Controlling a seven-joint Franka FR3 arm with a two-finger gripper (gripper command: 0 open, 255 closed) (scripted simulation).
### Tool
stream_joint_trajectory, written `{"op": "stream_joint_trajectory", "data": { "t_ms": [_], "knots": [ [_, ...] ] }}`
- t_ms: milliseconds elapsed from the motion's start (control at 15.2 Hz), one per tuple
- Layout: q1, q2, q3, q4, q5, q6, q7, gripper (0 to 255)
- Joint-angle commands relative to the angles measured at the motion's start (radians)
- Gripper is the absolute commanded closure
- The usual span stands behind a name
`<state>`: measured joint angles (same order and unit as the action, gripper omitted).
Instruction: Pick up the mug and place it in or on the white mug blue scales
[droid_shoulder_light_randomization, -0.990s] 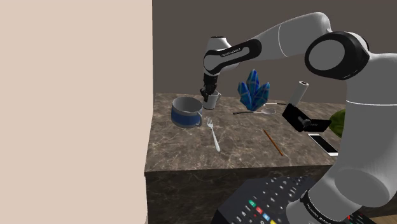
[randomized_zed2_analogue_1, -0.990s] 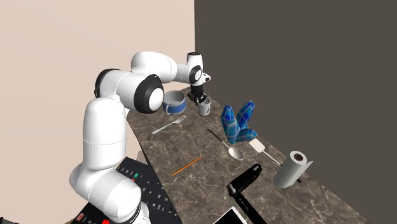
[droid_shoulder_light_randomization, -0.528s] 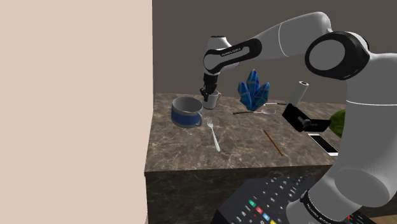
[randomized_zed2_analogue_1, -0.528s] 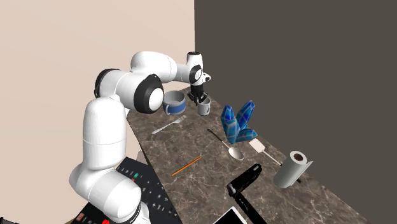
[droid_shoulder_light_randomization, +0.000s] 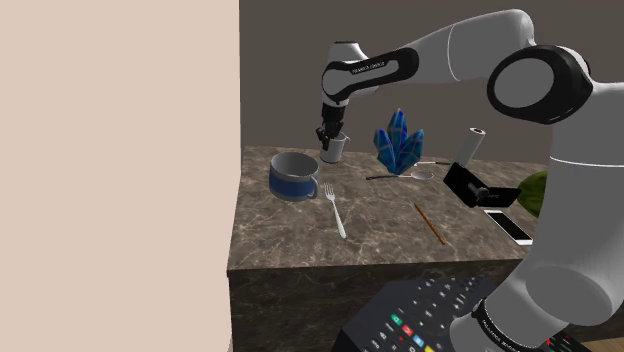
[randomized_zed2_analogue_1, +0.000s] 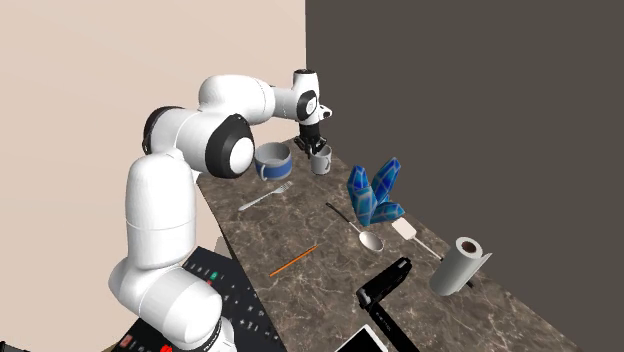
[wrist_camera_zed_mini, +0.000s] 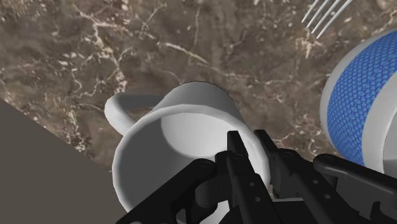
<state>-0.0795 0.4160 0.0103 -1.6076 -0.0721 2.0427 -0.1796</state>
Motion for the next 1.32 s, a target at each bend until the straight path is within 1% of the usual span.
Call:
{"op": "stream_joint_trajectory", "data": {
  "t_ms": [0, 660, 1254],
  "knots": [
    [0.0, -0.011, 0.0, 0.012, 0.001, -0.022, -0.001, 255],
    [0.001, -0.04, 0.001, 0.104, 0.004, -0.144, -0.009, 255],
    [0.002, -0.046, 0.002, 0.215, 0.006, -0.261, -0.016, 255]
  ]
}}
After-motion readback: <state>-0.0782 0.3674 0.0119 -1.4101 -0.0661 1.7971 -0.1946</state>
